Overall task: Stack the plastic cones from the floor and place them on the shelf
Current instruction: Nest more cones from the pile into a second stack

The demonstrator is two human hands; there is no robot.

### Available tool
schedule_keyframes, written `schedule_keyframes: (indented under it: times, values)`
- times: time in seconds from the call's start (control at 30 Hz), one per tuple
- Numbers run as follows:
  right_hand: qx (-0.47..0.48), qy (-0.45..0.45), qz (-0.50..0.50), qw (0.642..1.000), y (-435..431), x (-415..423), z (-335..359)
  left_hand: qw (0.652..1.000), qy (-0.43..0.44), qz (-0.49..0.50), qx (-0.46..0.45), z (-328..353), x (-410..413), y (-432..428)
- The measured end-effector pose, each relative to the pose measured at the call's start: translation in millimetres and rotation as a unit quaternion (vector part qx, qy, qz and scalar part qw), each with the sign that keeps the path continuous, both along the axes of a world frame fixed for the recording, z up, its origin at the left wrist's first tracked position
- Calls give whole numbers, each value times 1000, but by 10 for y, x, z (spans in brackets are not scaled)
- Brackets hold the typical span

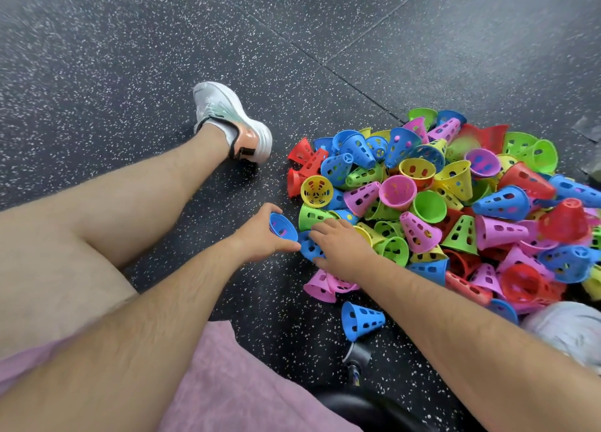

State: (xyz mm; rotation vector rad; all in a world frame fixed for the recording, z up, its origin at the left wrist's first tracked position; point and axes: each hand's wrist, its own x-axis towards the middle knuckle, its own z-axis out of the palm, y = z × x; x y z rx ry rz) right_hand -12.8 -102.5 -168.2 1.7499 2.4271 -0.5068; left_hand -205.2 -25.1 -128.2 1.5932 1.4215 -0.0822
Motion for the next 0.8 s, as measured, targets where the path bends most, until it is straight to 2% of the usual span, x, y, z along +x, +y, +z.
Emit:
schedule_keyframes:
  times: [0.23, 0.37, 0.53, 0.63, 0.8]
  values:
    - [-7, -1, -42, 999, -69, 189, -22, 1000, -13, 6, 17, 68, 11, -34]
    - [21, 1, -78, 997, -93, 271, 51, 999, -13, 16, 28, 80, -18, -40]
    - [129, 70, -145, 978, -39, 379, 68, 998, -36, 20, 43, 110, -21, -21]
    - [194, 142, -199, 950, 10, 397, 184, 997, -55, 15, 55, 172, 30, -36]
    - [214, 254, -228, 915, 111, 295, 389, 994, -97, 9, 59, 256, 138, -64]
